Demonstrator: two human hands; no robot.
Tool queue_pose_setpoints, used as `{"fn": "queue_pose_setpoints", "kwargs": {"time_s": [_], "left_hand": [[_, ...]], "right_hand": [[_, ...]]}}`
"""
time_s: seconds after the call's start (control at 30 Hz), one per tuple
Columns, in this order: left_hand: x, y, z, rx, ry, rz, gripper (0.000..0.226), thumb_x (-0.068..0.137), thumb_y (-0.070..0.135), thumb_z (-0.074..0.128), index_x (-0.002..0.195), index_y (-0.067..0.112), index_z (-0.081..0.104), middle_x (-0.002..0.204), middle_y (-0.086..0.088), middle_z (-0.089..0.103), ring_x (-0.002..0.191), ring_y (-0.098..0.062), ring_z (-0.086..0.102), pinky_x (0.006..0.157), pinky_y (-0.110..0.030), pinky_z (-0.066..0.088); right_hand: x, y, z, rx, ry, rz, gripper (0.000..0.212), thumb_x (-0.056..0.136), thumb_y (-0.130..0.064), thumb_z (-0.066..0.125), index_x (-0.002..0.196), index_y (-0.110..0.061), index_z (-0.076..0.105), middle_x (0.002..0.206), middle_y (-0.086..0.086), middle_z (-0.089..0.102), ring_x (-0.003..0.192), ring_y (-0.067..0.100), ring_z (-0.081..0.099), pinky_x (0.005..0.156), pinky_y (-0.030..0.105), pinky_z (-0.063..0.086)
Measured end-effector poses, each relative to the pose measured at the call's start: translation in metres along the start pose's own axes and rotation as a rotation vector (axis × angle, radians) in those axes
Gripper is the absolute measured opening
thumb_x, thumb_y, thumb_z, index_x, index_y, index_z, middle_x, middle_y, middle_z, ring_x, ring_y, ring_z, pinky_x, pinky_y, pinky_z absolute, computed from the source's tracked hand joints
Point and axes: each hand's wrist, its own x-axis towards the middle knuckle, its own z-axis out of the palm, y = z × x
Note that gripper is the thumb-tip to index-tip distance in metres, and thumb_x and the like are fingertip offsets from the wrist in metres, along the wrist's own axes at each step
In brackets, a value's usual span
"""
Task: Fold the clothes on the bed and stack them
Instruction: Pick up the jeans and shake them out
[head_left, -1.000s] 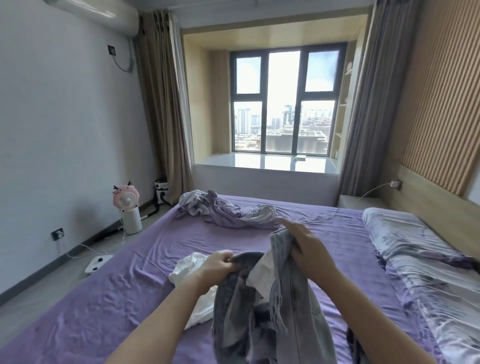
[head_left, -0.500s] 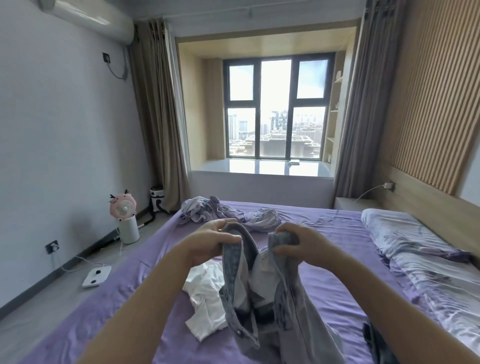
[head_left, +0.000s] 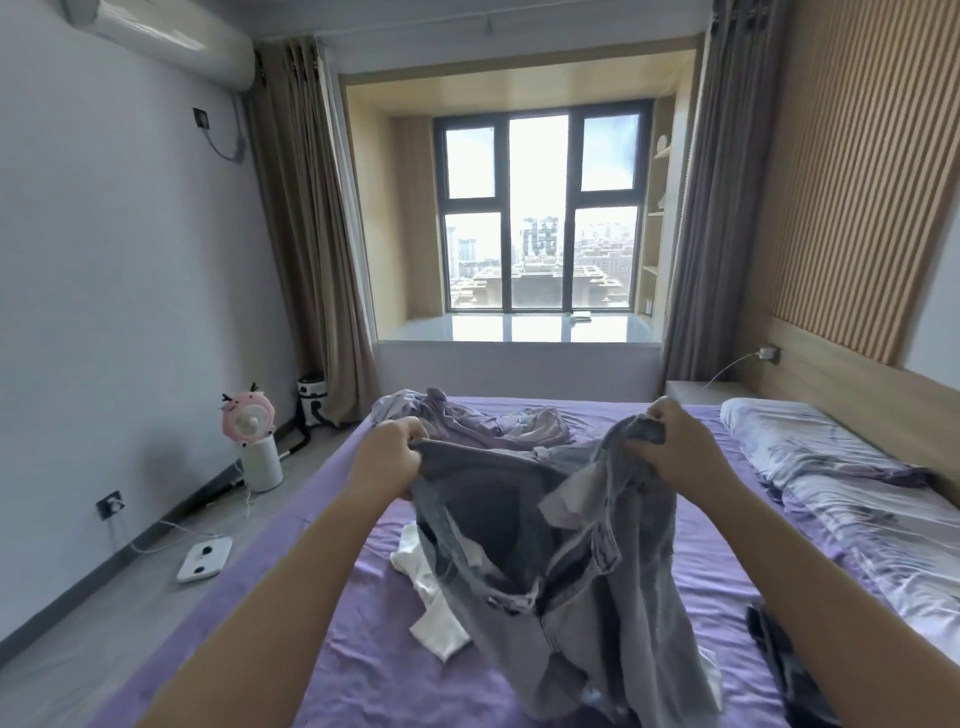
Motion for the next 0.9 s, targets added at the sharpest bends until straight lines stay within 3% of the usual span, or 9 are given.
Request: {"fn": "queue_pose_setpoints", "kwargs": {"time_s": [0.17, 0.3, 0.37, 0.47, 0.53, 0.6, 0.67, 0.77, 0.9], "left_hand": [[-0.01, -0.004, -0.021, -0.566, -0.35, -0.206, 0.025, 0.081, -0.01, 0.047, 0.093, 0.008, 0.058, 0.082, -0.016, 0.064, 0.067, -0.03, 0.069, 0.067, -0.043, 0.06], [-0.019, -0.013, -0.034, -0.49, -0.697, 0.034, 0.056, 0.073, -0.009, 0.069, 0.12, 0.017, 0.054, 0.112, -0.012, 0.065, 0.1, -0.024, 0.065, 0.086, -0.033, 0.055], [-0.023, -0.014, -0.025, -0.227, -0.57, 0.182, 0.051, 0.077, -0.004, 0.069, 0.118, 0.02, 0.051, 0.108, -0.006, 0.064, 0.094, -0.018, 0.063, 0.083, -0.028, 0.054], [-0.028, -0.008, -0.016, 0.118, -0.226, 0.267, 0.029, 0.076, 0.037, 0.069, 0.093, 0.016, 0.059, 0.08, 0.002, 0.063, 0.074, -0.018, 0.059, 0.067, -0.032, 0.051], [-0.032, -0.006, -0.015, 0.272, -0.08, 0.267, 0.052, 0.07, 0.068, 0.057, 0.078, 0.016, 0.056, 0.069, 0.005, 0.056, 0.07, -0.015, 0.052, 0.06, -0.032, 0.04], [-0.037, -0.003, -0.016, 0.156, -0.006, 0.264, 0.067, 0.059, 0.077, 0.045, 0.073, 0.013, 0.056, 0.063, 0.002, 0.051, 0.068, -0.016, 0.048, 0.058, -0.033, 0.037], [-0.044, 0.003, -0.016, -0.206, -0.027, 0.219, 0.065, 0.061, 0.069, 0.055, 0.078, 0.006, 0.059, 0.069, -0.012, 0.058, 0.071, -0.025, 0.055, 0.067, -0.043, 0.048], [-0.056, 0.022, -0.01, -0.575, -0.039, 0.106, 0.03, 0.075, 0.044, 0.067, 0.09, 0.017, 0.064, 0.086, -0.01, 0.069, 0.087, -0.027, 0.065, 0.085, -0.048, 0.052], [-0.073, 0.057, -0.006, -0.609, 0.124, 0.062, 0.008, 0.091, 0.025, 0.061, 0.09, 0.017, 0.061, 0.086, 0.001, 0.065, 0.086, -0.022, 0.061, 0.08, -0.032, 0.049]], "right_hand": [[-0.019, 0.013, 0.002, 0.081, -0.071, 0.183, 0.029, 0.078, -0.004, 0.066, 0.095, -0.009, 0.042, 0.079, 0.007, 0.054, 0.077, 0.025, 0.051, 0.064, 0.034, 0.038], [-0.036, 0.021, 0.002, 0.23, -0.018, 0.248, 0.024, 0.081, -0.007, 0.069, 0.098, -0.013, 0.054, 0.092, 0.01, 0.062, 0.088, 0.027, 0.058, 0.076, 0.034, 0.045], [-0.043, 0.021, 0.0, 0.263, 0.003, 0.251, 0.016, 0.081, -0.008, 0.07, 0.09, -0.012, 0.058, 0.089, 0.011, 0.064, 0.085, 0.028, 0.059, 0.071, 0.032, 0.044], [-0.047, 0.017, -0.005, 0.111, 0.012, 0.178, 0.016, 0.08, -0.014, 0.072, 0.09, -0.009, 0.06, 0.085, 0.01, 0.063, 0.084, 0.028, 0.058, 0.073, 0.034, 0.041], [-0.049, 0.012, -0.012, 0.037, 0.054, 0.119, 0.017, 0.082, -0.017, 0.07, 0.088, -0.009, 0.058, 0.084, 0.008, 0.061, 0.082, 0.025, 0.054, 0.07, 0.031, 0.035], [-0.053, 0.008, -0.021, 0.038, 0.121, 0.074, 0.017, 0.084, -0.018, 0.067, 0.085, -0.007, 0.055, 0.082, 0.01, 0.061, 0.08, 0.026, 0.053, 0.067, 0.03, 0.031], [-0.058, 0.006, -0.031, 0.084, 0.196, 0.047, 0.019, 0.086, -0.018, 0.065, 0.083, -0.003, 0.053, 0.08, 0.012, 0.06, 0.079, 0.026, 0.052, 0.065, 0.031, 0.03], [-0.065, 0.002, -0.047, 0.148, 0.258, 0.015, 0.021, 0.087, -0.02, 0.064, 0.079, -0.005, 0.05, 0.074, 0.008, 0.057, 0.072, 0.021, 0.051, 0.06, 0.03, 0.035], [-0.078, 0.003, -0.067, 0.25, 0.29, 0.017, 0.026, 0.087, -0.022, 0.063, 0.068, -0.014, 0.047, 0.066, 0.001, 0.052, 0.064, 0.013, 0.046, 0.06, 0.024, 0.034]]}}
